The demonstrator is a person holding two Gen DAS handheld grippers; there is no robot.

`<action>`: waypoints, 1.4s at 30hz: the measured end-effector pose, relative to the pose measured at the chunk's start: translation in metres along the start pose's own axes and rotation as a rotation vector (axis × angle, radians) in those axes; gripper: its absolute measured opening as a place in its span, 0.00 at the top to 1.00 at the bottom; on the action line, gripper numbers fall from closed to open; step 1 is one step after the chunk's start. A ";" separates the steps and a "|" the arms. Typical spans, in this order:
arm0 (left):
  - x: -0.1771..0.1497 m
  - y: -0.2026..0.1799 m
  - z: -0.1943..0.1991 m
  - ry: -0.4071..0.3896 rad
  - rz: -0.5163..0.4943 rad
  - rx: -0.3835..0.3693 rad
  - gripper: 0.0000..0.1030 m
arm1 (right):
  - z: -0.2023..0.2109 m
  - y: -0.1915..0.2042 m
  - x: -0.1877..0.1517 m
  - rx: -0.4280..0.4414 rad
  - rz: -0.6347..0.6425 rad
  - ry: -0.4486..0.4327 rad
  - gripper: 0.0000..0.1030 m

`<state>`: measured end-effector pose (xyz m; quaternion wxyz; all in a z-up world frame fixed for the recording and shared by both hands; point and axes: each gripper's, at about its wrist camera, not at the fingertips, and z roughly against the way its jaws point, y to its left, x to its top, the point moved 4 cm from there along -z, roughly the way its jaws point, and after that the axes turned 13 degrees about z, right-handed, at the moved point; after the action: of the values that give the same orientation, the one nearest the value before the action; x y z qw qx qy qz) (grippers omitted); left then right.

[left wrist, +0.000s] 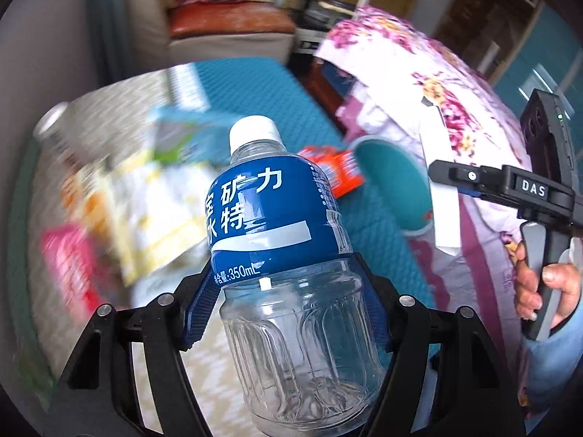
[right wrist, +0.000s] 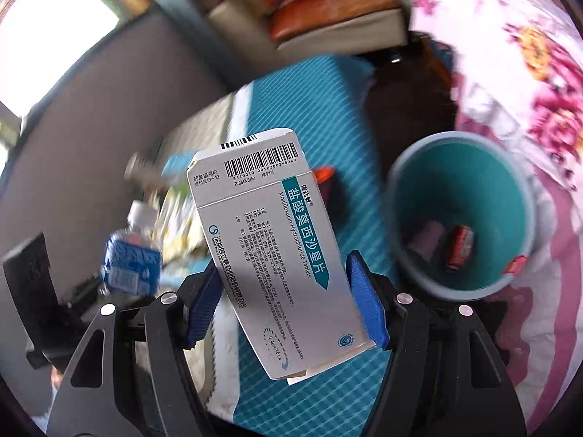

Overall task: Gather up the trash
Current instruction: 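Carry the bottle and box over the wastebasket and open both grippers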

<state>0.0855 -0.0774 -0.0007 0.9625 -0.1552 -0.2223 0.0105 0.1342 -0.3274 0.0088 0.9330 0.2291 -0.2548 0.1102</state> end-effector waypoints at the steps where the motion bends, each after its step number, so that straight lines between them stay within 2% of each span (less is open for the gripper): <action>1: 0.007 -0.012 -0.006 0.002 -0.022 -0.006 0.32 | 0.000 -0.009 0.001 -0.006 -0.025 -0.018 0.38; 7: 0.043 -0.085 -0.055 0.057 -0.116 -0.055 0.32 | 0.013 -0.074 0.006 -0.054 -0.186 -0.106 0.38; 11: 0.052 -0.131 -0.095 0.096 -0.201 -0.059 0.32 | 0.024 -0.118 0.002 -0.121 -0.262 -0.143 0.38; 18: 0.052 -0.177 -0.162 0.192 -0.270 -0.064 0.32 | 0.027 -0.166 -0.010 -0.171 -0.343 -0.134 0.38; 24: 0.045 -0.188 -0.194 0.240 -0.305 -0.045 0.32 | 0.017 -0.188 -0.015 -0.186 -0.389 -0.130 0.38; 32: 0.048 -0.187 -0.220 0.269 -0.281 -0.036 0.32 | 0.011 -0.196 -0.015 -0.211 -0.391 -0.121 0.38; 37: 0.052 -0.186 -0.207 0.241 -0.258 -0.070 0.21 | 0.009 -0.196 -0.018 -0.223 -0.397 -0.112 0.38; 42: 0.054 -0.183 -0.189 0.208 -0.246 -0.088 0.20 | 0.005 -0.190 -0.021 -0.222 -0.391 -0.099 0.38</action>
<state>0.2064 -0.3022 -0.0832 0.9667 -0.1689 -0.1389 -0.1331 0.1755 -0.4973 -0.0692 0.9425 0.1753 -0.2614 -0.1126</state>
